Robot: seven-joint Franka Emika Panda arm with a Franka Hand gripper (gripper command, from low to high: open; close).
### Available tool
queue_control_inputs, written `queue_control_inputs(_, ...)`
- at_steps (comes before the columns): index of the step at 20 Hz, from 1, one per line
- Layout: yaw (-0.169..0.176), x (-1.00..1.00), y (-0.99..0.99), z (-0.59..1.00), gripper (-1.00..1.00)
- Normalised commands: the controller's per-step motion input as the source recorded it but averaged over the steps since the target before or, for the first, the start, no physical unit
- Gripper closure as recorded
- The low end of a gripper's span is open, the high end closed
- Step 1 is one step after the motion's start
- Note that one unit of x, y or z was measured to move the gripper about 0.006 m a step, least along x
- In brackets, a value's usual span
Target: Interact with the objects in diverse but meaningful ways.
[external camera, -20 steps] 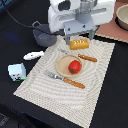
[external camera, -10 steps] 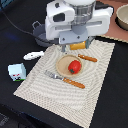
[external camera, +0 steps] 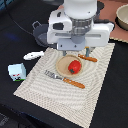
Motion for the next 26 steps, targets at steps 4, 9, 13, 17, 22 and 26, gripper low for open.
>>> queue_control_inputs(4, -0.012, 0.21, -0.12, -0.21, -1.0)
queue_control_inputs(9, -0.015, 0.24, -0.1, -0.2, -1.0)
queue_control_inputs(13, -0.037, 0.32, -0.12, -0.19, -1.0)
queue_control_inputs(17, -0.045, 0.36, -0.14, -0.15, -1.0)
queue_control_inputs(22, -0.05, 0.36, -0.15, -0.13, -1.0)
queue_control_inputs(26, -0.062, 0.4, -0.08, -0.07, 1.0)
